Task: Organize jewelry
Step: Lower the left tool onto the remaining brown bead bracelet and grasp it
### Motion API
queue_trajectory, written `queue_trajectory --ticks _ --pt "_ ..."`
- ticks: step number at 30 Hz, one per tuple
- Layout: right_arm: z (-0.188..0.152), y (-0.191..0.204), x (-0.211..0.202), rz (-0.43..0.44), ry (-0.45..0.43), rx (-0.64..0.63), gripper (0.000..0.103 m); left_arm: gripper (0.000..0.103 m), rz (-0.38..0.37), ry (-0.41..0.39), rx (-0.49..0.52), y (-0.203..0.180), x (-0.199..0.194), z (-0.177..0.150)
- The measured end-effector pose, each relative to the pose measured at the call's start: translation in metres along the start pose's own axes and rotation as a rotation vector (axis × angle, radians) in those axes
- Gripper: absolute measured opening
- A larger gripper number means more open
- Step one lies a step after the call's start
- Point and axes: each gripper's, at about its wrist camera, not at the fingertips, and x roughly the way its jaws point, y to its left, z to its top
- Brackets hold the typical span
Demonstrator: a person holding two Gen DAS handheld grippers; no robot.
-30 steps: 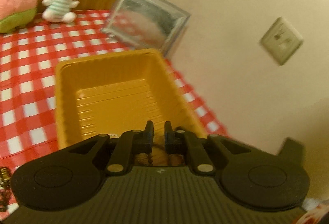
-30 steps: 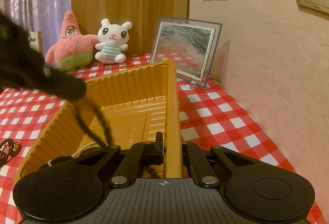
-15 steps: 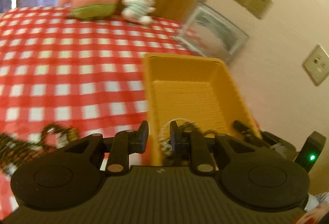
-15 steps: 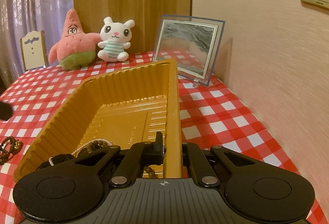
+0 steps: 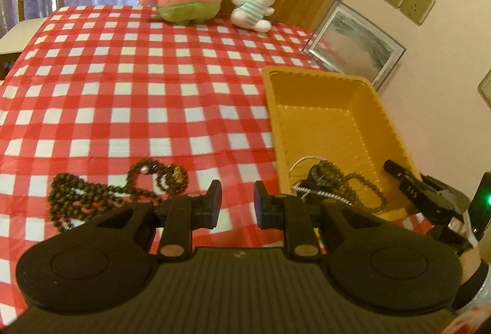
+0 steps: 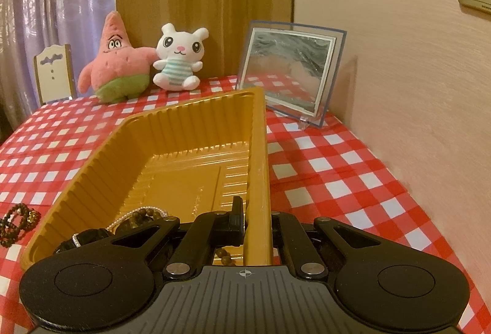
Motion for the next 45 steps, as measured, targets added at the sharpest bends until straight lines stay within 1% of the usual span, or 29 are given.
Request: queue_trajectory --ticks 4,8,14,18,24,28,30,35,38,45 --pt "-0.001 0.001 -0.001 -0.005 0.002 -0.003 0.004 0.018 0.010 0.014 -0.014 0.011 0.003 -0.004" --pt "-0.001 0.002 -0.002 -0.007 0.001 -0.007 0.004 0.018 0.032 0.016 -0.008 0.022 0.005 -0.009" --pt "-0.003 0.001 -0.003 -0.002 0.001 -0.014 0.004 0.018 0.081 0.017 -0.003 0.038 0.009 -0.018" --pt "-0.006 -0.001 -0.003 0.002 0.008 -0.017 0.004 0.018 0.107 0.021 0.019 0.043 0.014 -0.024" --pt "-0.007 -0.001 -0.003 0.004 0.013 -0.005 0.004 0.018 0.113 0.044 0.083 0.039 0.025 -0.027" --pt "-0.008 -0.001 -0.003 0.004 0.018 0.002 0.004 0.018 0.114 0.052 0.147 0.031 0.035 -0.024" --pt "-0.009 -0.001 -0.003 0.004 0.021 0.007 0.004 0.018 0.118 0.052 0.164 0.029 0.040 -0.022" --pt "-0.010 -0.002 -0.004 0.005 0.022 0.010 0.004 0.018 0.136 0.055 0.176 0.031 0.049 -0.015" --pt "-0.010 -0.002 -0.004 0.005 0.022 0.011 0.004 0.018 0.160 0.051 0.179 0.035 0.054 -0.009" --pt "-0.010 -0.002 -0.004 0.006 0.022 0.011 0.004 0.017 0.205 0.075 0.176 0.050 0.075 0.004"
